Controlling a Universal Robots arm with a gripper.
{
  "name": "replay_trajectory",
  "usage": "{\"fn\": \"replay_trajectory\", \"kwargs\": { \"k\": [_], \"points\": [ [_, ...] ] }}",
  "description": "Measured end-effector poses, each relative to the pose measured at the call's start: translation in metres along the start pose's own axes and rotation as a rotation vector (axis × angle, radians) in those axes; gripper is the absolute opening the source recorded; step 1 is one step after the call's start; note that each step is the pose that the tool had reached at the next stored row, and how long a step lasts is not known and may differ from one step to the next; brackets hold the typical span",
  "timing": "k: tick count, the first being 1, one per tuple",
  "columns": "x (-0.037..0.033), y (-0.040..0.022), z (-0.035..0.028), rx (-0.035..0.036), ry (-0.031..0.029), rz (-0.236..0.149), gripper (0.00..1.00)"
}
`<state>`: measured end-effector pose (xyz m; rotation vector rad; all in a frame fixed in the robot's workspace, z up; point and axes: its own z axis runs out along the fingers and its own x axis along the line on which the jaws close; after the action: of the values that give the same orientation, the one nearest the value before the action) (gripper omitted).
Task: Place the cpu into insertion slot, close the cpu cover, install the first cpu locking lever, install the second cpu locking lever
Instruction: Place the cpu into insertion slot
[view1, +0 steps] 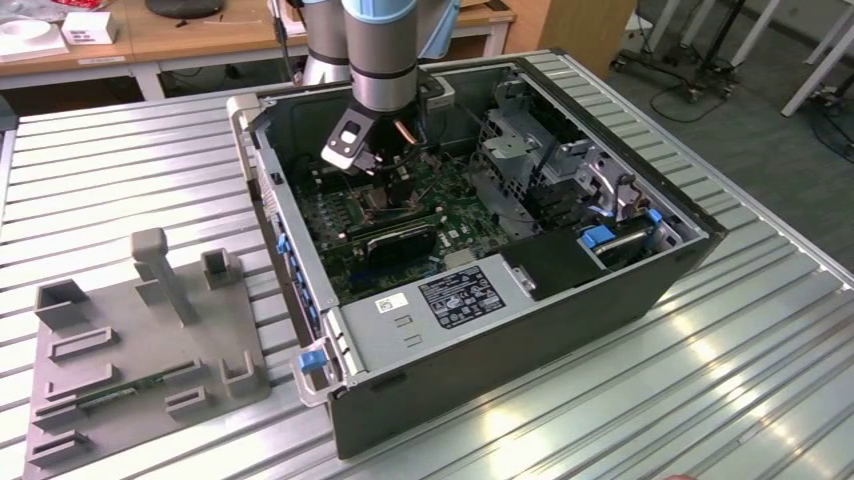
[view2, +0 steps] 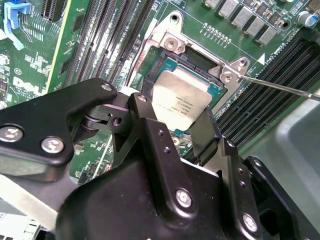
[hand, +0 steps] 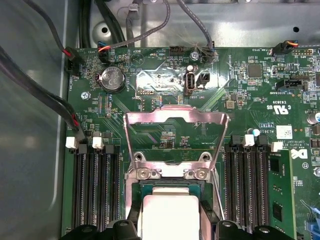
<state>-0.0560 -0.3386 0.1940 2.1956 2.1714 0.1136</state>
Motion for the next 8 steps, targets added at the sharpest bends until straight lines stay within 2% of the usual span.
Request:
{"fn": "replay_trajectory", "kwargs": {
  "k": [8],
  "points": [
    [0.0001, 0.0, 0.0, -0.0002, 0.0003, 0.0, 0.54]
  ]
}}
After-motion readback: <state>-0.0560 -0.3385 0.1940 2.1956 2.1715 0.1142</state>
